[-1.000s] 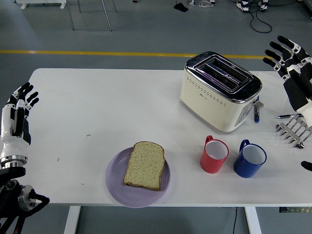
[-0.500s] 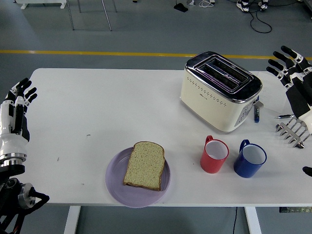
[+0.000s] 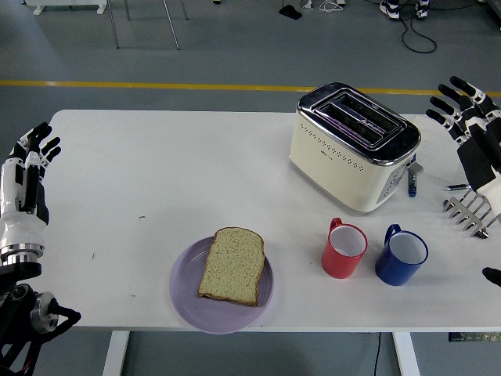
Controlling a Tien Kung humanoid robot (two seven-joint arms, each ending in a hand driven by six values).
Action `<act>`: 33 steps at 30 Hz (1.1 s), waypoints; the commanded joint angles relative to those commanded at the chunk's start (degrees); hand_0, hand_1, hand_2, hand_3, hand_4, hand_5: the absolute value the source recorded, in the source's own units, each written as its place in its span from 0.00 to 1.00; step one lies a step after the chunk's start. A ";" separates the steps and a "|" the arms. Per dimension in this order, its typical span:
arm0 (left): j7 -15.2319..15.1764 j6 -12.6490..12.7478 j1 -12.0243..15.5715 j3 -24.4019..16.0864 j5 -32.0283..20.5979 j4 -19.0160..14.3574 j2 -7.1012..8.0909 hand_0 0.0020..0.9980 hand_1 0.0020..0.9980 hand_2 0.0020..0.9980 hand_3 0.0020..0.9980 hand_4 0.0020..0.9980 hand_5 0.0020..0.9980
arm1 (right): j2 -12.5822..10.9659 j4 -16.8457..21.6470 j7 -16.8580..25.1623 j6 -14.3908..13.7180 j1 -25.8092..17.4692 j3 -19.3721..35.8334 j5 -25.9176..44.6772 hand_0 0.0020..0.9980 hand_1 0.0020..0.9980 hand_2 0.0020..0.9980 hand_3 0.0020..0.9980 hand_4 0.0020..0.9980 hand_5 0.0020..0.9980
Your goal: Push plate across desktop,pick up the break from the machine,place the break in the plate
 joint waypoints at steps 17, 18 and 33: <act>0.51 0.19 -0.59 0.65 0.15 0.66 -0.38 0.77 0.78 0.85 0.79 0.46 0.83 | 0.25 -0.07 0.00 -0.43 0.41 0.28 0.19 0.79 0.74 0.77 0.76 0.51 0.40; 0.51 0.19 -0.64 0.69 0.14 0.68 -0.42 0.77 0.78 0.85 0.79 0.46 0.83 | 0.28 -0.08 0.00 -0.42 0.42 0.28 0.18 0.79 0.74 0.77 0.76 0.51 0.40; 0.99 0.37 -1.26 0.68 -0.03 0.58 -0.57 0.77 0.79 0.85 0.80 0.45 0.82 | 0.74 -0.23 -0.28 -0.64 0.80 0.82 0.36 0.79 0.74 0.77 0.76 0.50 0.40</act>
